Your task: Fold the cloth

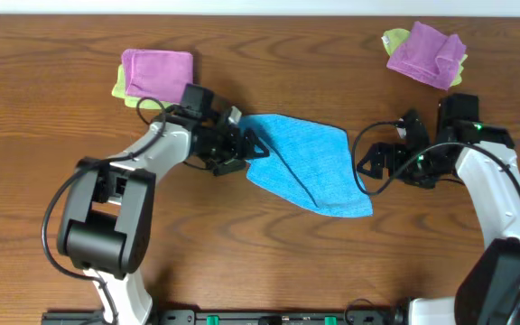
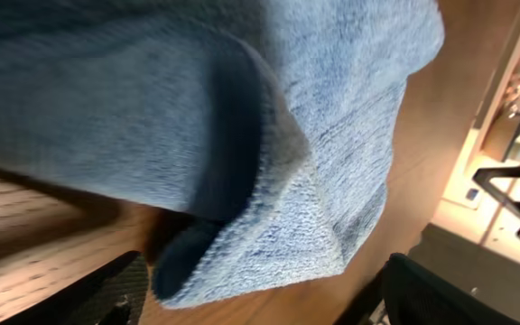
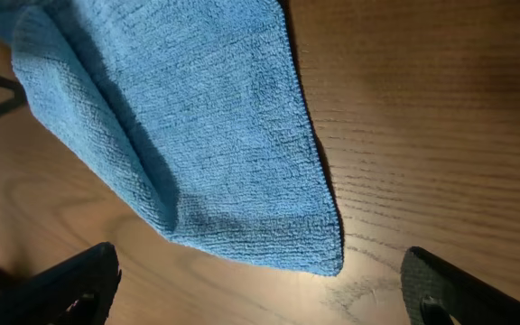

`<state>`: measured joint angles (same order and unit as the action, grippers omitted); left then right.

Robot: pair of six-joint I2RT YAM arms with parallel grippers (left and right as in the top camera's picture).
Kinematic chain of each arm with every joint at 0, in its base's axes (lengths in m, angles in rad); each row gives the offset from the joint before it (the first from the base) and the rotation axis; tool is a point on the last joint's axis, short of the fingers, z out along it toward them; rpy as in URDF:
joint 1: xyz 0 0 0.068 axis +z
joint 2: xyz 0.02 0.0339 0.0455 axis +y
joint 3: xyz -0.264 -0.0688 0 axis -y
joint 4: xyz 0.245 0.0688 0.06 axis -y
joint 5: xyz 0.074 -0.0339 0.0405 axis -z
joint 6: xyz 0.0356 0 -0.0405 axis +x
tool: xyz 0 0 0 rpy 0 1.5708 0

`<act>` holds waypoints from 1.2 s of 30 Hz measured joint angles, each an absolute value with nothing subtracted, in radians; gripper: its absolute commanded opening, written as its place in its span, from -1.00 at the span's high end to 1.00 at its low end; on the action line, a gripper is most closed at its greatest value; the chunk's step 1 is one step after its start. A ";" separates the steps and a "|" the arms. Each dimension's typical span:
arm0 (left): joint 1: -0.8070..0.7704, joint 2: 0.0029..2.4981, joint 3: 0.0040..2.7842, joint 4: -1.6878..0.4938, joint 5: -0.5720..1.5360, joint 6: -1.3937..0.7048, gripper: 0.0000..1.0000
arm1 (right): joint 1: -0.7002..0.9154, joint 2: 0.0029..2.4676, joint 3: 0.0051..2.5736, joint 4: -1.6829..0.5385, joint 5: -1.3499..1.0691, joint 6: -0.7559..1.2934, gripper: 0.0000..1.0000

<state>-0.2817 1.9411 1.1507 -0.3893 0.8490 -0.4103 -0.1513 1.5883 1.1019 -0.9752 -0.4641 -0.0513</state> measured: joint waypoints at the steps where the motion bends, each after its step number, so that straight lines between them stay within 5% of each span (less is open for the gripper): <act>1: -0.291 1.941 1.151 -0.389 0.841 -0.410 -0.70 | -0.151 1.588 1.102 -0.976 -0.464 -0.051 -0.99; 7: -0.339 1.941 1.151 -0.387 0.785 -0.409 -0.61 | -0.151 1.588 1.102 -0.976 -0.464 -0.051 -0.99; 16: -0.350 1.941 1.150 -0.386 0.761 -0.395 0.87 | -0.151 1.588 1.102 -0.976 -0.463 -0.051 -0.99; 25: -0.349 1.941 1.150 -0.408 0.802 -0.392 0.88 | -0.151 1.588 1.102 -0.988 -0.425 -0.052 -0.98; 36: -0.337 1.770 1.146 -0.693 0.795 -0.337 0.88 | -0.151 1.588 1.066 -1.045 -0.381 -0.064 -0.98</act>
<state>-0.3367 1.7699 1.1461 -0.6930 0.7952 -0.3370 -0.1509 1.5883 1.0660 -1.0447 -0.3813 -0.0635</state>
